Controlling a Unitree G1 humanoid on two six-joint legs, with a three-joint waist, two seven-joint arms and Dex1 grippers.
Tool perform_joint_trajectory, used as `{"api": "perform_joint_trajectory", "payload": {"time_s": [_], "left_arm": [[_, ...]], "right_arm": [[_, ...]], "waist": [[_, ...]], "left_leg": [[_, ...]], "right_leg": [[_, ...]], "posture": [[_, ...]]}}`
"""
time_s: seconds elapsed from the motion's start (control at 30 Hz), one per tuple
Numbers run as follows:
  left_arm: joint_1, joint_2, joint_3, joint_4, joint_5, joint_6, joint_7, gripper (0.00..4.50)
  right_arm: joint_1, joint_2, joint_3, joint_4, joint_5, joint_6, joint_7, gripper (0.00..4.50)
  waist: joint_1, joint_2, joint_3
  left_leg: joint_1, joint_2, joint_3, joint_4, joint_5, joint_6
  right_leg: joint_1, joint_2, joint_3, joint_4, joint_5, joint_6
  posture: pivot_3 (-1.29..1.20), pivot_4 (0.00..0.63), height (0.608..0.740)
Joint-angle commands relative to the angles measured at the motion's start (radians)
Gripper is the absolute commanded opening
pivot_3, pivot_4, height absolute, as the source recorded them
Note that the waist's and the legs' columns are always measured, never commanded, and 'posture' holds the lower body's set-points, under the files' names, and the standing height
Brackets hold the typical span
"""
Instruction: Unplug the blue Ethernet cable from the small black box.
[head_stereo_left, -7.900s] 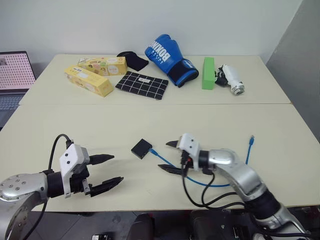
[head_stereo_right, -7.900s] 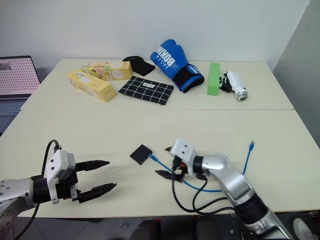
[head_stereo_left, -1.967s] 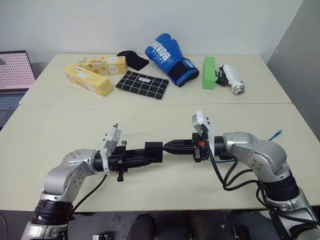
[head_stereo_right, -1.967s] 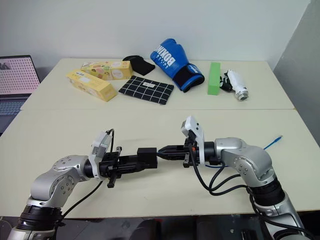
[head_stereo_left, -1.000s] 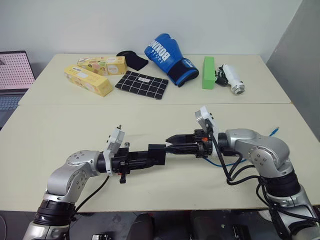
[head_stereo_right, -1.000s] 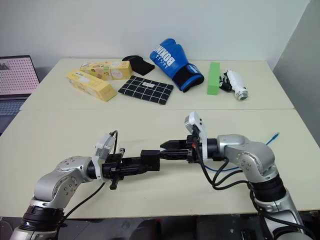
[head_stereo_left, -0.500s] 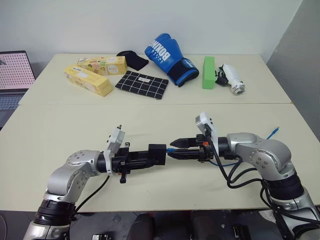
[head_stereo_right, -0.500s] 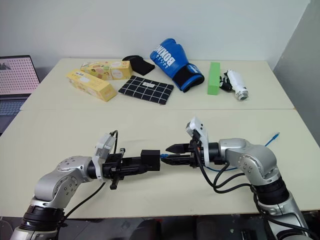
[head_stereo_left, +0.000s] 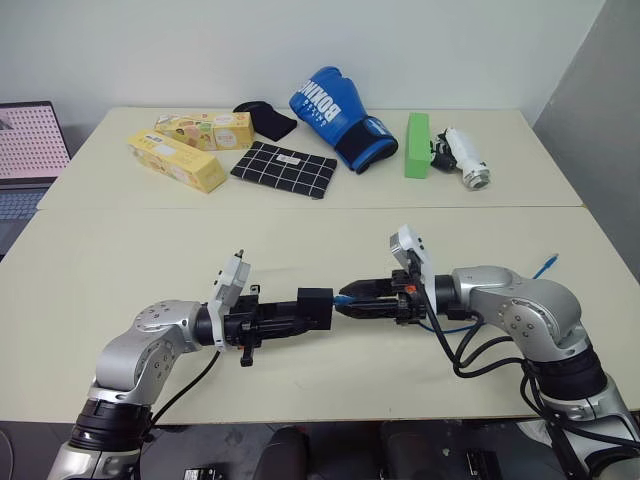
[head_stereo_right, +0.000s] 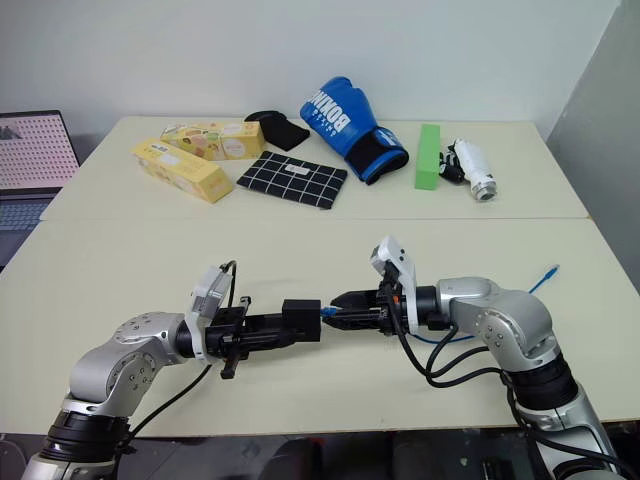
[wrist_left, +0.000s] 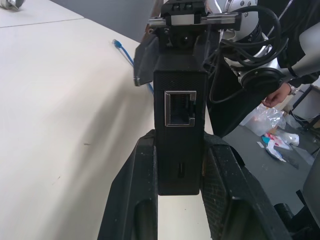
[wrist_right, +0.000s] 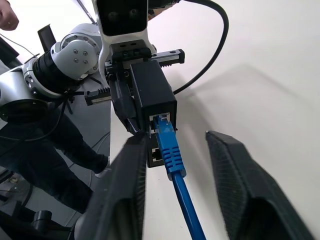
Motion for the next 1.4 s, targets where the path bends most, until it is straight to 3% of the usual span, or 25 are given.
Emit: {"api": "perform_joint_trajectory", "payload": {"time_s": [0.03, 0.13, 0.17, 1.0, 1.1, 1.23, 1.37, 1.4], "left_arm": [[-0.006, 0.0, 0.004, -0.036, -0.007, -0.012, -0.004, 0.79], [-0.002, 0.003, 0.004, -0.04, -0.009, -0.011, -0.006, 0.79], [0.0, 0.004, 0.004, -0.041, -0.009, -0.01, -0.007, 0.79], [0.053, 0.059, 0.059, 0.003, -0.001, -0.013, -0.019, 0.79], [0.055, 0.057, 0.078, 0.004, -0.005, -0.01, -0.002, 0.79], [0.061, 0.029, 0.12, -0.003, -0.006, -0.008, 0.086, 0.79], [0.074, 0.015, 0.115, -0.027, 0.0, -0.002, 0.124, 0.79], [0.079, 0.013, 0.113, -0.038, -0.001, 0.006, 0.136, 0.79]], "right_arm": [[-0.011, -0.008, -0.015, -0.009, 0.011, -0.009, 0.022, 0.76], [-0.014, -0.01, -0.014, -0.007, 0.012, -0.006, 0.034, 0.07], [-0.014, -0.013, -0.012, -0.007, 0.012, -0.004, 0.04, 0.03], [0.0, -0.121, -0.057, 0.023, 0.037, 0.03, 0.134, 0.03], [-0.014, -0.091, -0.063, 0.082, -0.036, -0.042, 0.073, 0.03], [-0.089, 0.036, -0.004, 0.397, -0.378, -0.425, -0.193, 0.03], [-0.144, 0.146, -0.005, 0.655, -0.524, -0.601, -0.326, 0.03], [-0.152, 0.159, -0.008, 0.698, -0.538, -0.607, -0.329, 0.38]], "waist": [[0.0, 0.0, 0.0], [0.0, 0.0, 0.0], [0.0, 0.0, 0.0], [0.0, 0.0, 0.0], [0.0, 0.0, 0.0], [-0.003, 0.0, 0.0], [-0.003, 0.0, 0.0], [-0.003, 0.0, 0.0]], "left_leg": [[0.0, 0.0, 0.0, 0.0, 0.0, 0.0], [0.0, 0.0, 0.0, 0.0, 0.0, 0.0], [0.0, 0.0, 0.0, 0.0, 0.0, 0.0], [0.0, 0.0, 0.0, 0.0, 0.0, 0.0], [0.0, 0.0, 0.0, 0.0, 0.0, 0.0], [0.0, 0.0, 0.001, 0.0, 0.0, 0.0], [-0.007, 0.0, 0.003, 0.0, 0.0, 0.0], [-0.007, 0.0, 0.003, 0.0, 0.0, 0.0]], "right_leg": [[0.0, 0.0, 0.0, 0.0, 0.0, 0.0], [0.0, 0.0, 0.0, 0.0, 0.0, 0.0], [0.0, 0.0, 0.0, 0.0, 0.0, 0.0], [0.0, 0.0, 0.0, -0.001, 0.0, 0.0], [0.0, 0.0, 0.0, -0.001, 0.0, 0.0], [0.0, 0.0, 0.001, -0.001, 0.0, 0.0], [-0.008, -0.001, 0.001, 0.002, 0.0, 0.0], [-0.009, -0.001, 0.002, 0.002, 0.0, 0.0]], "posture": [[0.0, 0.15, 0.74], [0.0, 0.15, 0.74], [0.0, 0.15, 0.74], [0.0, 0.15, 0.74], [0.0, 0.15, 0.74], [0.0, 0.15, 0.74], [0.0, 0.15, 0.74], [0.0, 0.15, 0.74]]}}
